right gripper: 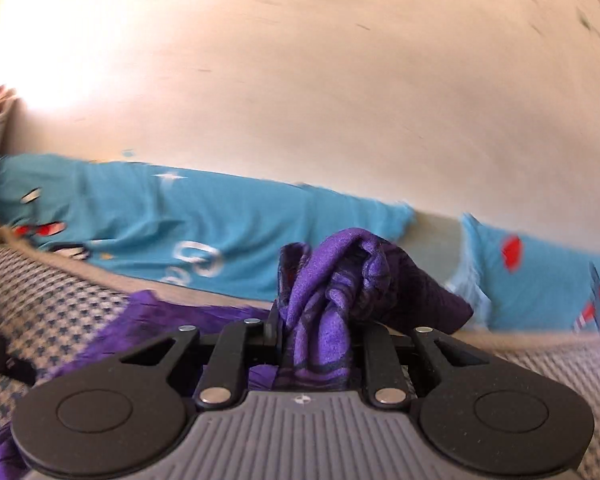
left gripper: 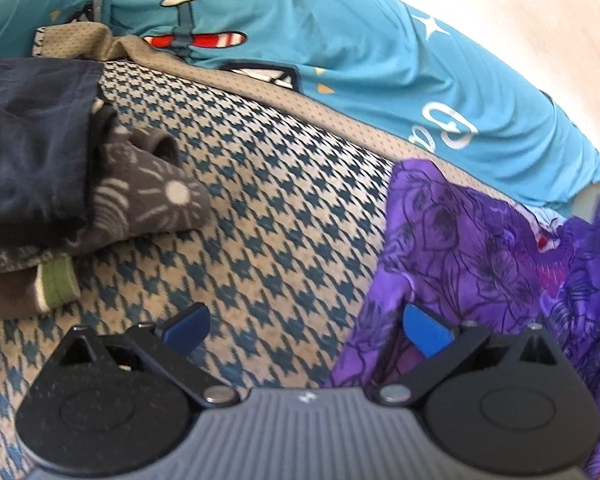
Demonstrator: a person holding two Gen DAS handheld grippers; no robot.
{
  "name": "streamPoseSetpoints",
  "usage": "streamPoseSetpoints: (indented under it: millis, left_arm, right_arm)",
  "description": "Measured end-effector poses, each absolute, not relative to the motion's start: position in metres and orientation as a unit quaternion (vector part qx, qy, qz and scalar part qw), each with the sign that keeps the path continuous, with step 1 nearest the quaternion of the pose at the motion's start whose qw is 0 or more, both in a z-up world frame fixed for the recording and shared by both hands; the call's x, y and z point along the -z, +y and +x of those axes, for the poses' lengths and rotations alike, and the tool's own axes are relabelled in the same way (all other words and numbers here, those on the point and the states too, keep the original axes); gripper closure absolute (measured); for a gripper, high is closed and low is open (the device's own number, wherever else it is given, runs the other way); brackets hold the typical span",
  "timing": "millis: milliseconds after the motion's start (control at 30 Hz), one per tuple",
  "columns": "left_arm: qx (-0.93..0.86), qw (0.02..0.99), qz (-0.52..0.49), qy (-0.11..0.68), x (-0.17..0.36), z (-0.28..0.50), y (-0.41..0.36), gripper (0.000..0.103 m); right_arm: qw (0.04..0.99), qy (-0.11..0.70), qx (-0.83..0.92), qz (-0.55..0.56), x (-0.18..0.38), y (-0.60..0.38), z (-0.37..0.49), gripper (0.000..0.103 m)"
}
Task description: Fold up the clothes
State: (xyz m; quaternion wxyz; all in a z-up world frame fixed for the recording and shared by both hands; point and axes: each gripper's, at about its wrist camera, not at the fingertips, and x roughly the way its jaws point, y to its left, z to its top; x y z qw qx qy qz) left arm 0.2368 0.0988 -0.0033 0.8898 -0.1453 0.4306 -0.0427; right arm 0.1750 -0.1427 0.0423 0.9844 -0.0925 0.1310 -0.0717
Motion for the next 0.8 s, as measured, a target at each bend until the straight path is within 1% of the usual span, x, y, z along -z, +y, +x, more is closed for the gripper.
streamPoseSetpoints:
  millis: [67,200,333,467,800]
  left_arm:
    - [0.039,0.889,-0.151,0.429,0.003,0.237,0.104,0.0]
    - [0.031,0.886,-0.165,0.432,0.005,0.239,0.113,0.0]
    - [0.027,0.884,-0.173,0.435,0.007,0.241,0.117,0.0]
    - [0.023,0.882,-0.181,0.435,0.008,0.242,0.121,0.0]
    - [0.016,0.888,-0.169,0.428,0.007,0.24,0.122,0.0]
  right_arm:
    - [0.982,0.124,0.046,-0.131,-0.036,-0.121,0.178,0.084]
    - [0.964,0.12,-0.01,-0.238,-0.006,-0.074,0.181,0.084]
    - [0.939,0.153,-0.057,-0.303,0.027,-0.043,0.191,0.084]
    - [0.936,0.156,-0.054,-0.311,0.038,-0.035,0.196,0.084]
    - [0.961,0.163,-0.038,-0.222,0.007,-0.042,0.211,0.083]
